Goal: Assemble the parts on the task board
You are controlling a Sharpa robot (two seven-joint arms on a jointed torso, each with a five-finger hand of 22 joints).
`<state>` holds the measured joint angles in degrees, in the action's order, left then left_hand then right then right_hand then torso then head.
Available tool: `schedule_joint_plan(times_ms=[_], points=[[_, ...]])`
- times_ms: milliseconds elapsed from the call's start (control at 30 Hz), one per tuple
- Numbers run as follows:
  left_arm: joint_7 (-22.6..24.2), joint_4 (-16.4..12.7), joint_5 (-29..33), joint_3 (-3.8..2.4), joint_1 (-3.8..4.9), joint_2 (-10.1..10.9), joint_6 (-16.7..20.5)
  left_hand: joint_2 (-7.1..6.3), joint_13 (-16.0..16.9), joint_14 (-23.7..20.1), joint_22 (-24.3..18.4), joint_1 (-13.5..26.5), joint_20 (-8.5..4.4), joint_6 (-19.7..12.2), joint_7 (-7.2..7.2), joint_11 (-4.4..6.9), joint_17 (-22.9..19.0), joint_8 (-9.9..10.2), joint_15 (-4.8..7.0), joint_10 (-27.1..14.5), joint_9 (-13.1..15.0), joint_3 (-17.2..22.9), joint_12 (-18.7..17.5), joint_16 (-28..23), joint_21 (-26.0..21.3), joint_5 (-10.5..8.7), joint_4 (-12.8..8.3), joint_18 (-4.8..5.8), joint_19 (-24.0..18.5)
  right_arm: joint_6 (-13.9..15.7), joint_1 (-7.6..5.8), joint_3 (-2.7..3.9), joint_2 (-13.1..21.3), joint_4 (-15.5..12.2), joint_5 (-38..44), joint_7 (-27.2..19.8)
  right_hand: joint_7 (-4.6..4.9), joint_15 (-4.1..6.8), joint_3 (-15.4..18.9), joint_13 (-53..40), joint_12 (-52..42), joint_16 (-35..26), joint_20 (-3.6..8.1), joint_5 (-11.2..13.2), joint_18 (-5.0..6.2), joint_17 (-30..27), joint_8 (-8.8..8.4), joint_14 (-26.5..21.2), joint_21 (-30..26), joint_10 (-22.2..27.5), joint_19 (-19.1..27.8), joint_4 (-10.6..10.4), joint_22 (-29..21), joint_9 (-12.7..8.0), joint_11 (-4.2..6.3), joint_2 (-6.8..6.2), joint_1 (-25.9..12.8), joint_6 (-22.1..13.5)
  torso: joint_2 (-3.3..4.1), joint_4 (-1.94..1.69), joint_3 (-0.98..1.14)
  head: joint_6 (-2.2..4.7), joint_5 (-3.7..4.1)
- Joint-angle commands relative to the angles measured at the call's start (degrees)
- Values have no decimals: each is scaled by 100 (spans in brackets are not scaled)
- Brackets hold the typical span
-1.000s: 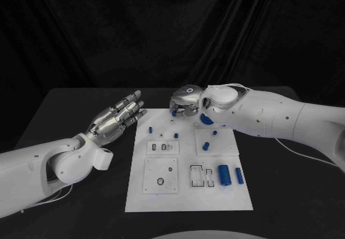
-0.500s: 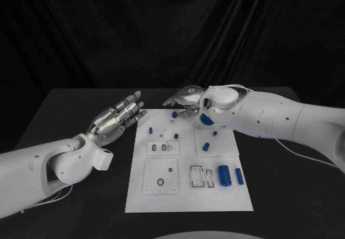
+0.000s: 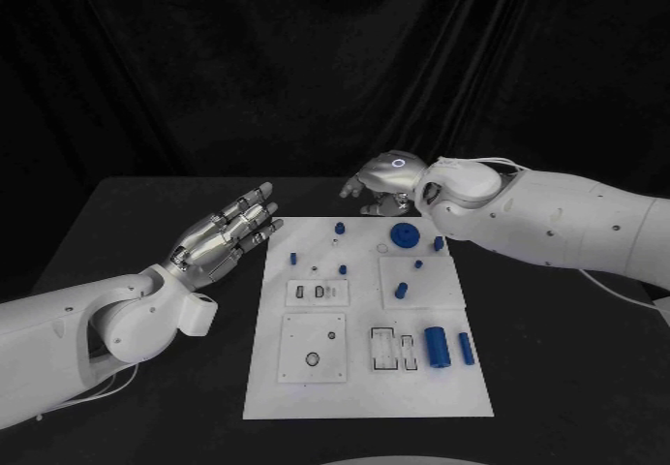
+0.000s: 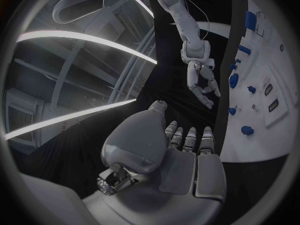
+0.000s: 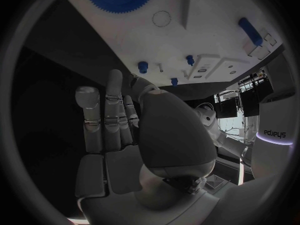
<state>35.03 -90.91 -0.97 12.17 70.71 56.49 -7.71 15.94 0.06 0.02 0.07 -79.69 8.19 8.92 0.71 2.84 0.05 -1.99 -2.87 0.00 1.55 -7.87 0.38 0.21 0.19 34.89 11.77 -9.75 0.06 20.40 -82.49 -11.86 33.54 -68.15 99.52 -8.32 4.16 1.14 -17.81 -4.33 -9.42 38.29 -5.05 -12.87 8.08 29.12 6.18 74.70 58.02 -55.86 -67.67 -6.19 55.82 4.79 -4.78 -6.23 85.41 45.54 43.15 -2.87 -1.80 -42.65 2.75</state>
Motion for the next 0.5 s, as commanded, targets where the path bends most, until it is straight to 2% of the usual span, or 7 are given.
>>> schedule_joint_plan(times_ms=[33, 233, 367, 400, 433, 467, 500], points=[[45, -45, -30, -3, 10, 21, -28, 30, -6, -2, -5, -18, 31, 25, -34, -26, -5, -32, -38, 0, 5, 19, -38, -21, -18, 39, -18, 33, -4, 274, -113, 0, 394, -466, 15, 208, 44, 24, -168, -7, -132, -93, 14, -84, 53, -65, 16, -20, -160, -409, 70, -15, -104, 9, 51, 36, 30, 176, -10, 9, 4, 13, 3], [30, -39, -30, -3, 10, 19, -22, 36, -6, -2, -4, -23, 39, 35, -44, -37, -5, -38, -54, 0, 6, 40, -38, -21, -16, 50, -36, 39, -2, -113, -194, -1, 1057, -1060, -66, 352, 79, 142, -141, -407, -907, -205, 98, -165, 77, -151, 168, 10, -378, -1252, 124, -37, -206, 119, 316, 13, -145, 736, -10, 24, 1, 5, -12], [24, -38, -30, -3, 10, 19, -26, 38, -6, -2, -4, -24, 40, 35, -46, -39, -5, -38, -56, 0, 6, 44, -38, -21, -16, 52, -39, 40, -2, -609, -174, -2, 1379, -1285, -191, 620, -55, 217, 74, -2739, -3731, 60, 222, -293, -46, 35, 58, 360, 101, -1017, -398, -218, 384, 221, 608, 132, -662, 927, -6, 30, -7, 7, -20], [22, -36, -30, -3, 10, 17, -29, 39, -6, -2, -4, -25, 41, 35, -48, -42, -5, -39, -58, 0, 6, 48, -38, -21, -16, 53, -42, 41, -1, -707, -155, -2, 1446, -1320, -213, 696, -12, 266, 273, -5004, -5703, 1785, 274, 0, -210, 1942, -50, 828, 821, -1707, -841, -416, 1092, 236, 690, 45, -1007, 797, -6, 32, -10, 8, -15], [20, -35, -30, -3, 10, 15, -31, 39, -6, -2, -4, -25, 41, 35, -48, -42, -5, -39, -58, 0, 6, 48, -38, -21, -16, 53, -42, 41, -1, -757, -142, -2, 1479, -1333, -223, 738, -61, 280, 291, -5542, -6108, 2240, 296, -3, -242, 2486, -58, 868, 986, -1850, -925, -492, 1261, 253, 609, 89, -1091, 792, -5, 28, -10, 9, -13], [18, -31, -30, -3, 10, 14, -34, 40, -6, -2, -4, -26, 42, 34, -49, -43, -5, -39, -59, 0, 6, 52, -38, -21, -16, 54, -45, 42, -1, -819, -117, -3, 1523, -1342, -238, 799, -141, 347, 392, -6983, -7152, 3523, 307, 57, -261, 3990, -50, 1081, 1061, -2465, -915, -607, 1369, 317, 651, 109, -1252, 751, -6, 34, -14, 11, -16], [17, -28, -30, -3, 9, 12, -36, 41, -6, -2, -4, -28, 44, 35, -54, -50, -5, -40, -64, 0, 6, 60, -38, -21, -16, 55, -52, 45, -2, -854, -97, -3, 1549, -1341, -247, 839, -140, 357, 419, -7172, -7289, 3711, 292, 60, -282, 4217, -36, 1048, 1085, -2488, -903, -609, 1421, 361, 681, 124, -1254, 720, -5, 33, -15, 11, -14]])
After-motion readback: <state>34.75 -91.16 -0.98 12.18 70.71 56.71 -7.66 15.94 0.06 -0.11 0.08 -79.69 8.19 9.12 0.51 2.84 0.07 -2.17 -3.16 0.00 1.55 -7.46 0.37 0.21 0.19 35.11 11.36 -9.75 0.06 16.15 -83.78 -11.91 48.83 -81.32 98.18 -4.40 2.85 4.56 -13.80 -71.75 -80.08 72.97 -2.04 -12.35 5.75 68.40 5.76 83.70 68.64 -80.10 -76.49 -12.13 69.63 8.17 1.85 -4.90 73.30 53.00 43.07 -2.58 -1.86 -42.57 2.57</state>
